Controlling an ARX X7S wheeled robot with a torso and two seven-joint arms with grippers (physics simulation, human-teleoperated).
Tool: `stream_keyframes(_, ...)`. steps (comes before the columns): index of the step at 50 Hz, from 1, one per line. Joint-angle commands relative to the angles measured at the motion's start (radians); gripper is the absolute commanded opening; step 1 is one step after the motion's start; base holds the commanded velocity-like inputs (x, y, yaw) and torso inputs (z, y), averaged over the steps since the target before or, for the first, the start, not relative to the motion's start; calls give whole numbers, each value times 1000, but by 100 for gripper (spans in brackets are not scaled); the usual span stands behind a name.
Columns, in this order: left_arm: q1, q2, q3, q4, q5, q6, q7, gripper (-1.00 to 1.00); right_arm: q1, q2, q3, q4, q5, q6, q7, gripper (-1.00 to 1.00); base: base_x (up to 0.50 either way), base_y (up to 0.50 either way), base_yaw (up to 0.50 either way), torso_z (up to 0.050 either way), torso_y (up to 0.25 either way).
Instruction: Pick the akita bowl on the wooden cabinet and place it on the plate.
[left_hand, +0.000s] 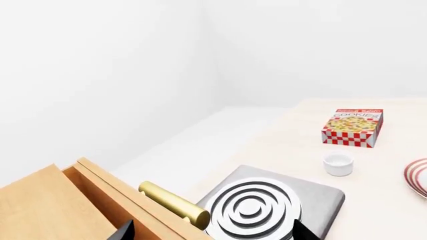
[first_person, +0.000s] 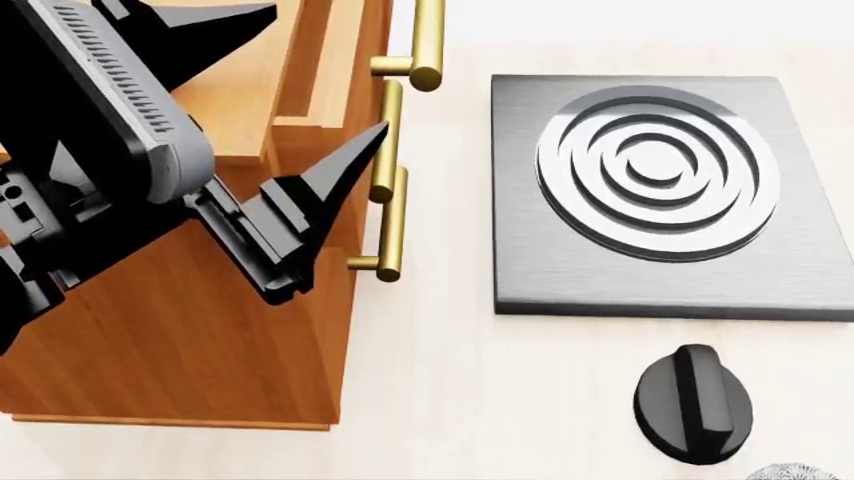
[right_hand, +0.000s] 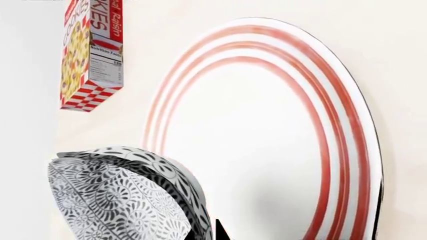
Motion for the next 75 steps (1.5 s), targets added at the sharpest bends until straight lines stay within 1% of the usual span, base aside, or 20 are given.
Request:
stream_keyframes(1, 38, -9, 39, -43, 20, -13, -5, 100, -6, -6, 18, -10, 3, -9, 6, -100, 0, 0, -3, 0, -10)
stream_keyframes(20, 54, -11, 39, -49, 24, -2, -2, 100, 18, -2, -9, 17, -14, -2, 1, -100, 3, 0, -1, 0, -5)
stream_keyframes(21, 54, -11, 38, -48, 23, -2, -2, 100, 18, -1, -10, 13, -15, -2, -1, 100, 0, 0, 0, 0, -11)
stream_keyframes(34, 59, -12, 38, -47, 24, 0, -3, 100, 16, 7, -3, 16, -10, 6, -19, 100, 3, 0, 0, 0, -5)
stream_keyframes(56, 64, -19, 32, -42, 23, 3, -6, 100, -8, 9, 14, -20, -9, 4, -4, 100, 2, 1, 1, 0, -5)
stream_keyframes(63, 64, -31, 24, -27, 15, 2, -12, 100, -29, 9, 35, -63, 0, 2, 18, 100, 0, 2, 4, 0, -3)
stream_keyframes(69, 70, -53, 15, -7, 6, 3, -23, 100, -105, 9, 99, -128, 23, 0, 40, 100, -2, 3, 4, 0, -2)
stream_keyframes(75, 72, -58, 12, 2, 3, 2, -31, 100, -141, 8, 130, -145, 33, 1, 41, 100, 0, 3, 4, 0, -2)
